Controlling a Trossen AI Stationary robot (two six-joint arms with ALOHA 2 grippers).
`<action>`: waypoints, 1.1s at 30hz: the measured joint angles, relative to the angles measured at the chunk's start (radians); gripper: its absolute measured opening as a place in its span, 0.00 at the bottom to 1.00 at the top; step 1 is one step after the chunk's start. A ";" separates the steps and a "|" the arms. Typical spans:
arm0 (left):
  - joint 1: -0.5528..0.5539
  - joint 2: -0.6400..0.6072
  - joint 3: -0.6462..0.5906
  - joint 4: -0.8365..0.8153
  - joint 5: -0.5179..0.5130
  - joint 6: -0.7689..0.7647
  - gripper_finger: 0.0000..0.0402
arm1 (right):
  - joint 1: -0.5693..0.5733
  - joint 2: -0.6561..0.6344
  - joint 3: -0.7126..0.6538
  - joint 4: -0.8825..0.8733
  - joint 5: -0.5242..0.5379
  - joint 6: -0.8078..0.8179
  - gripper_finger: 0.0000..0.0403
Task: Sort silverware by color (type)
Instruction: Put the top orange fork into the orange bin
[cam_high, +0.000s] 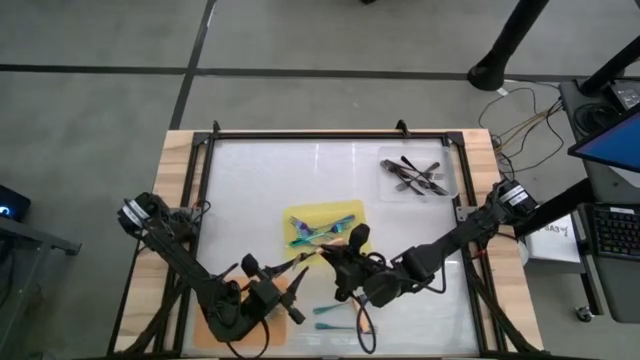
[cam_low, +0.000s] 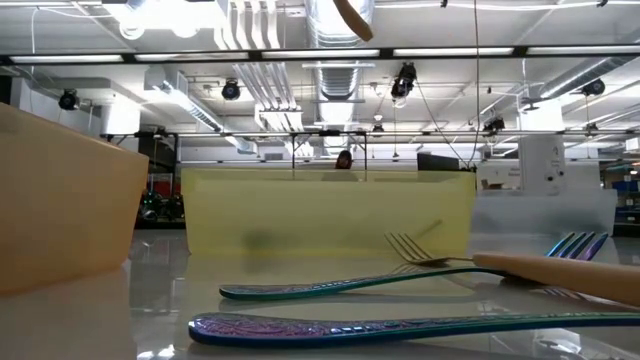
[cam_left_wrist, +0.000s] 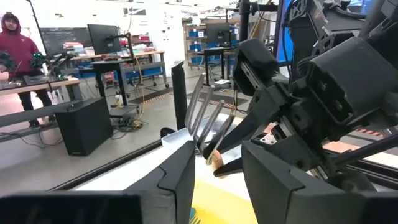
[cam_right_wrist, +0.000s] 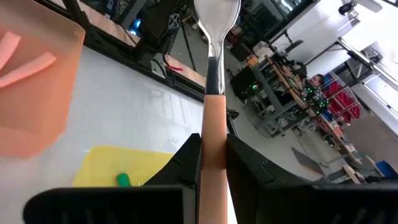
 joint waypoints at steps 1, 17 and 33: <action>0.001 -0.001 0.000 0.000 0.000 0.000 0.27 | 0.001 0.000 0.000 0.000 0.000 -0.002 0.09; 0.002 -0.003 0.000 0.000 -0.005 -0.001 0.03 | 0.020 0.000 0.000 -0.003 0.000 -0.011 0.09; 0.011 -0.004 0.000 0.010 0.007 -0.016 0.08 | 0.021 0.002 0.000 -0.003 0.039 -0.007 0.09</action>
